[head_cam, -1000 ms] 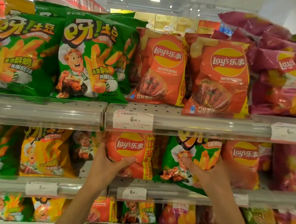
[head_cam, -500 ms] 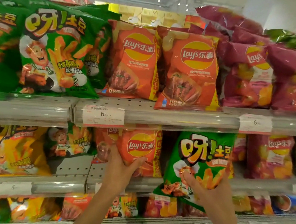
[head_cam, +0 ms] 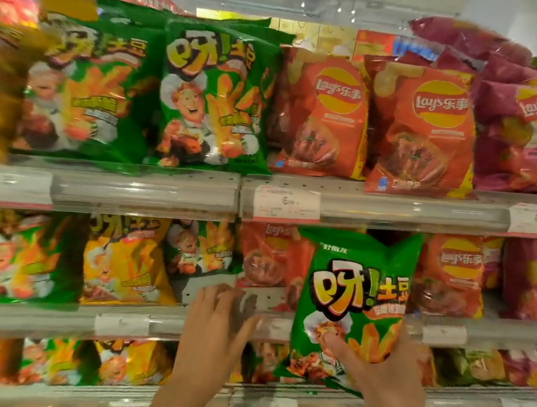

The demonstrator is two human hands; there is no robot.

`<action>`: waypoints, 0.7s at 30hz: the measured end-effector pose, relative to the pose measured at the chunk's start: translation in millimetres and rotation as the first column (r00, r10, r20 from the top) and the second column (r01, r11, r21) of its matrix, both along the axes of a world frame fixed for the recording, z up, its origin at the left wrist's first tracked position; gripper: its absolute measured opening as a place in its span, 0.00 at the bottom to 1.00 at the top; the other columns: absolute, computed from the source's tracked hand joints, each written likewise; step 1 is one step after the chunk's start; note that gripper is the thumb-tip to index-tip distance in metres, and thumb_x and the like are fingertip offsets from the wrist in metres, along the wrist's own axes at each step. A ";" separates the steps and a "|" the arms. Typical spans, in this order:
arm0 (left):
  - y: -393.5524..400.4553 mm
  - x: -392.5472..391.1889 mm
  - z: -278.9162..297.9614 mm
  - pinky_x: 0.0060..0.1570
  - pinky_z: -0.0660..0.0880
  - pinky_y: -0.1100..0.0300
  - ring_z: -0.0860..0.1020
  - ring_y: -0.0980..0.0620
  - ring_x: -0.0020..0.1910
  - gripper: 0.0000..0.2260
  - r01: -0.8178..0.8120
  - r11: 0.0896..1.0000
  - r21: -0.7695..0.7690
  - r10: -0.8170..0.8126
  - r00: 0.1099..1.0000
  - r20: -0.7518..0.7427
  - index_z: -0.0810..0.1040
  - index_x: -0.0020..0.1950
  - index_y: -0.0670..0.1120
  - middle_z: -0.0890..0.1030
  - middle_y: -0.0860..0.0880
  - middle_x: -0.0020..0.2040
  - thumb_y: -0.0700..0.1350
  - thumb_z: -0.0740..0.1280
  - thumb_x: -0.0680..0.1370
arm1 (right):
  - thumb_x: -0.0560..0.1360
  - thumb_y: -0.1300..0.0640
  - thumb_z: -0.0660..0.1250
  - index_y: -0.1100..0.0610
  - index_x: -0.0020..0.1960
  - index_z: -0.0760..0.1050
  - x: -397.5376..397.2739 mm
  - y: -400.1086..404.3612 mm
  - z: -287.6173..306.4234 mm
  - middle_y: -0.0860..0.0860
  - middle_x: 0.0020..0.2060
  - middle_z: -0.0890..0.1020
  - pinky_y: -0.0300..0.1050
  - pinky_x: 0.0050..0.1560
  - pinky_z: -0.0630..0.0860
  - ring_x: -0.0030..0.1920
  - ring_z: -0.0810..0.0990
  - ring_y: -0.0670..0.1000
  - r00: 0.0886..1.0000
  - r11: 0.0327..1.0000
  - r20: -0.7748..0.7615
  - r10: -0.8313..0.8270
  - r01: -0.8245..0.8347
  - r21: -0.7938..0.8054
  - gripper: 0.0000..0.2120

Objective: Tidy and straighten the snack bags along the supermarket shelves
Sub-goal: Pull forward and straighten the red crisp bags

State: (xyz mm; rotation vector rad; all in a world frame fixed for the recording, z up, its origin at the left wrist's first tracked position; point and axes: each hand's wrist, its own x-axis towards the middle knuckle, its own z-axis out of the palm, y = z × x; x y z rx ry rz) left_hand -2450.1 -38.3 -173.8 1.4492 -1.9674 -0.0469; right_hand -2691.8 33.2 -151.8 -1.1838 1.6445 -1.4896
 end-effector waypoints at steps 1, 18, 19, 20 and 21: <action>5.8 17.9 -4.0 0.56 0.73 0.53 0.71 0.50 0.58 0.23 -0.004 0.998 -0.061 0.006 1.000 0.023 0.75 0.64 0.50 0.73 0.52 0.58 0.64 0.57 0.79 | 0.52 0.35 0.83 0.28 0.58 0.69 17.8 0.6 0.2 0.24 0.47 0.80 0.33 0.42 0.76 0.49 0.80 0.31 1.000 1.000 -0.003 0.004 -0.004 0.005 0.38; 25.5 136.1 -38.3 0.67 0.64 0.37 0.71 0.39 0.69 0.34 -0.223 0.975 0.004 0.211 0.927 0.310 0.74 0.71 0.45 0.75 0.43 0.67 0.60 0.73 0.69 | 0.51 0.28 0.79 0.41 0.54 0.70 167.9 -79.5 17.9 0.38 0.41 0.84 0.32 0.42 0.72 0.43 0.81 0.36 0.993 0.998 -0.116 0.038 -0.043 -0.039 0.38; 24.9 136.2 -38.7 0.67 0.63 0.38 0.71 0.40 0.69 0.32 -0.227 0.974 -0.015 0.220 0.923 0.317 0.75 0.70 0.45 0.75 0.44 0.67 0.60 0.70 0.70 | 0.49 0.27 0.78 0.40 0.56 0.69 167.2 -86.9 17.8 0.36 0.42 0.82 0.31 0.42 0.71 0.43 0.79 0.35 0.994 0.999 -0.101 0.039 -0.041 -0.013 0.41; 24.5 136.0 -38.2 0.67 0.62 0.38 0.72 0.40 0.68 0.31 -0.234 0.972 -0.024 0.229 0.918 0.323 0.75 0.69 0.45 0.76 0.44 0.66 0.61 0.65 0.72 | 0.48 0.27 0.78 0.41 0.59 0.69 166.5 -93.7 16.5 0.35 0.45 0.81 0.33 0.45 0.73 0.45 0.78 0.34 0.995 0.999 -0.089 0.042 -0.042 -0.002 0.44; 23.8 135.8 -37.8 0.66 0.62 0.39 0.73 0.40 0.67 0.30 -0.240 0.970 -0.024 0.235 0.915 0.327 0.76 0.68 0.45 0.76 0.44 0.66 0.61 0.62 0.72 | 0.48 0.27 0.79 0.43 0.63 0.69 165.7 -99.3 14.8 0.36 0.48 0.81 0.38 0.49 0.76 0.48 0.79 0.36 0.996 0.999 -0.072 0.044 -0.044 0.001 0.48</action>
